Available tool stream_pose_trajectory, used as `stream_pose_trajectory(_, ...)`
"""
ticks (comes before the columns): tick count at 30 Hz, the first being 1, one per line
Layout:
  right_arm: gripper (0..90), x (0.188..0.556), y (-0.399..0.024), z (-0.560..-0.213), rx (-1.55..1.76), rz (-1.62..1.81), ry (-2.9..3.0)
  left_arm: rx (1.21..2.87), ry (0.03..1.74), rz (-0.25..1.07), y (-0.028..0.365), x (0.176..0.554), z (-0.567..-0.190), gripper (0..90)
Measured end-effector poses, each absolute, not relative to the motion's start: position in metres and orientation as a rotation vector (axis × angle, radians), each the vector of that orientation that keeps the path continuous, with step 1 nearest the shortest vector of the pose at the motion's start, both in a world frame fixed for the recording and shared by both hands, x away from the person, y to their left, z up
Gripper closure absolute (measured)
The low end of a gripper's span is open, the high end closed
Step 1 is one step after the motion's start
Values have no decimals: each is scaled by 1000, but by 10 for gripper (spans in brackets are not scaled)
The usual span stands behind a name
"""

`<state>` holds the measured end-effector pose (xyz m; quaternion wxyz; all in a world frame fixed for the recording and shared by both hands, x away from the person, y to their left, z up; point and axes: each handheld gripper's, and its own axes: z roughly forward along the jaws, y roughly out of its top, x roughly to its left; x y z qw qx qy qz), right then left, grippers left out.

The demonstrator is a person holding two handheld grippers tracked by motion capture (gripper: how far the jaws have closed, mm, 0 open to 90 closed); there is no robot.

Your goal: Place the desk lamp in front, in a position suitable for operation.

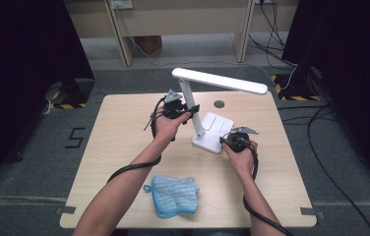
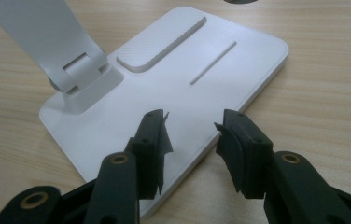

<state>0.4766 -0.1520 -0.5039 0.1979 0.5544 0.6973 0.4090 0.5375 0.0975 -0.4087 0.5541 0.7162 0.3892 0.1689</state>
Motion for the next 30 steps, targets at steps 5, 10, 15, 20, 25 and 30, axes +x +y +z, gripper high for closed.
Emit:
stream_pose_trajectory(5, 599, 479, -153, -504, 1565, 1132, 1949, 1690, 939, 399, 95, 539, -407, 695)
stream_pose_trajectory(10, 609, 483, -154, -508, 1579, 1110, 1947, 1698, 979, 400, 96, 537, -404, 731)
stream_pose_trajectory(15, 623, 484, -154, -511, 1593, 1123, 1948, 1698, 1021, 416, 96, 530, -401, 743)
stream_pose_trajectory(20, 642, 486, -151, -511, 1611, 1143, 1955, 1681, 1049, 432, 103, 523, -400, 751)
stream_pose_trajectory(25, 657, 487, -142, -512, 1604, 1166, 1970, 1678, 1058, 474, 112, 514, -396, 757)
stream_pose_trajectory(30, 665, 487, -124, -511, 1572, 1176, 2011, 1661, 1095, 501, 127, 502, -395, 759)
